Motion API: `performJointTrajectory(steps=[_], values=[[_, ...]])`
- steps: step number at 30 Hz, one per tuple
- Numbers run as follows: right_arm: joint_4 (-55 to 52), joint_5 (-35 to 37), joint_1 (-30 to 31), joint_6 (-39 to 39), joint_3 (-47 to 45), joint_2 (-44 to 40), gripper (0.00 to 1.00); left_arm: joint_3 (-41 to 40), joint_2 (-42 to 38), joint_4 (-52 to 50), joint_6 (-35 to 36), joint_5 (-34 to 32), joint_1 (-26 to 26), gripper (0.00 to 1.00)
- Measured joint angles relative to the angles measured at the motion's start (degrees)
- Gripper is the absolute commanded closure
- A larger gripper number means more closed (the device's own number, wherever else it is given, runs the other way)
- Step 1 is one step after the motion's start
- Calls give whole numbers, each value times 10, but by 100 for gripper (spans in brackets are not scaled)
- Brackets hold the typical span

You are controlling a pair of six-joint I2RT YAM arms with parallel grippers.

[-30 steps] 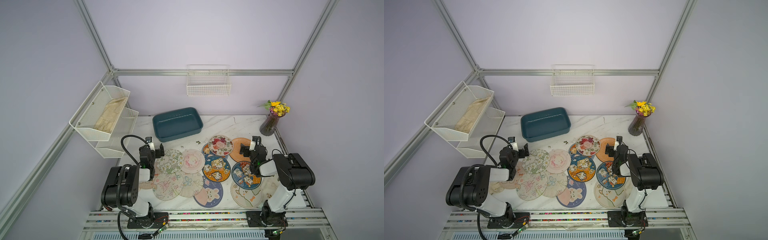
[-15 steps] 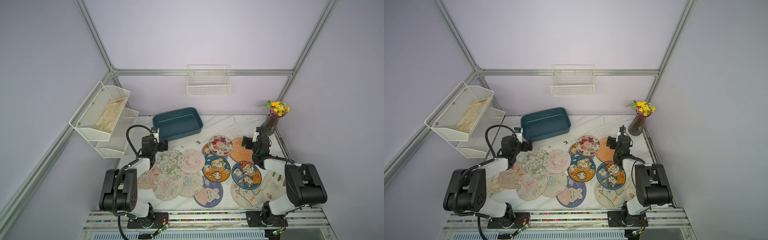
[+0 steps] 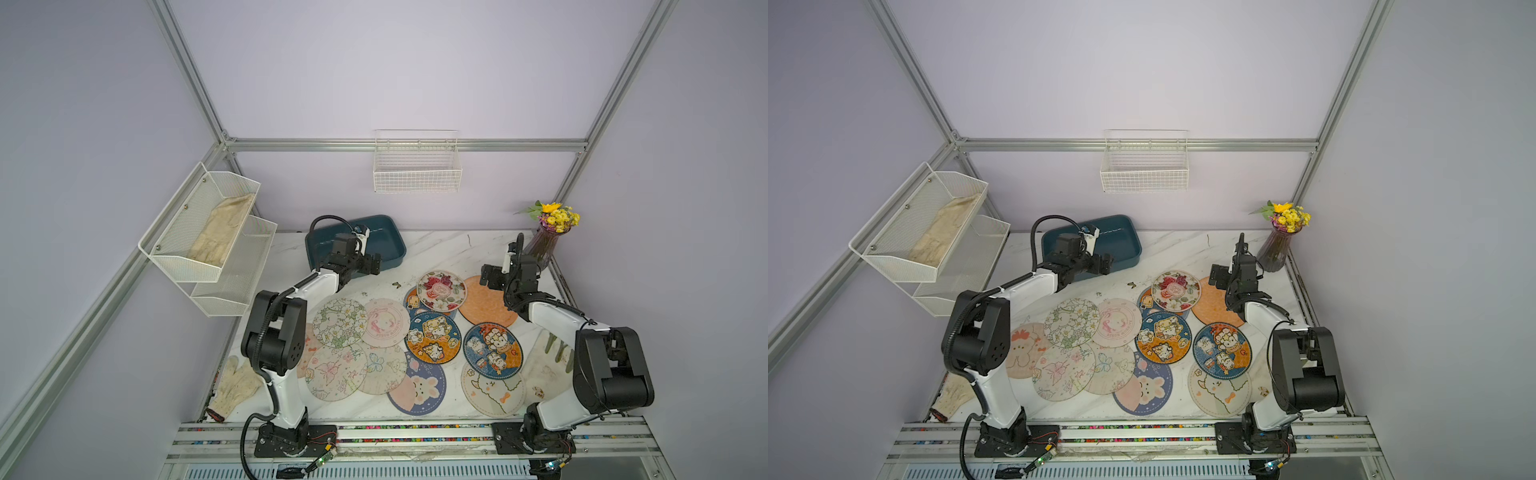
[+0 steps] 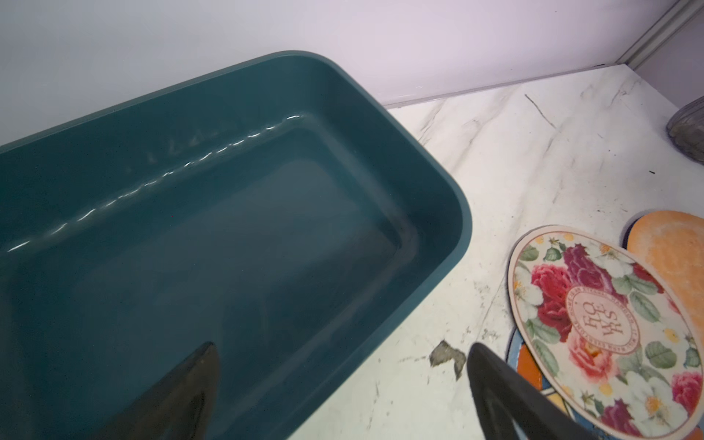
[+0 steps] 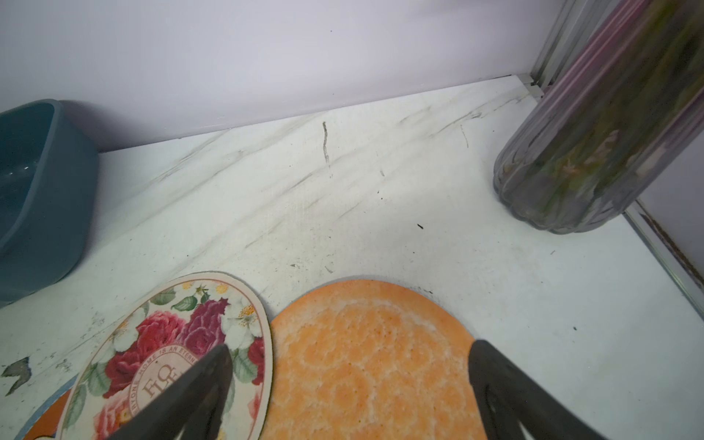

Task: Put the coasters into the storage box
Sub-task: Move the storage box to the center of the board.

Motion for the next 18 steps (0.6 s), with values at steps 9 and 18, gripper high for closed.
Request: performJointTrajectory(steps=[9, 18], values=[[-47, -3, 5, 5, 14, 7, 3, 215, 153, -119, -28, 64, -23, 0], [-61, 7, 6, 5, 17, 7, 3, 258, 202, -168, -49, 100, -49, 0]])
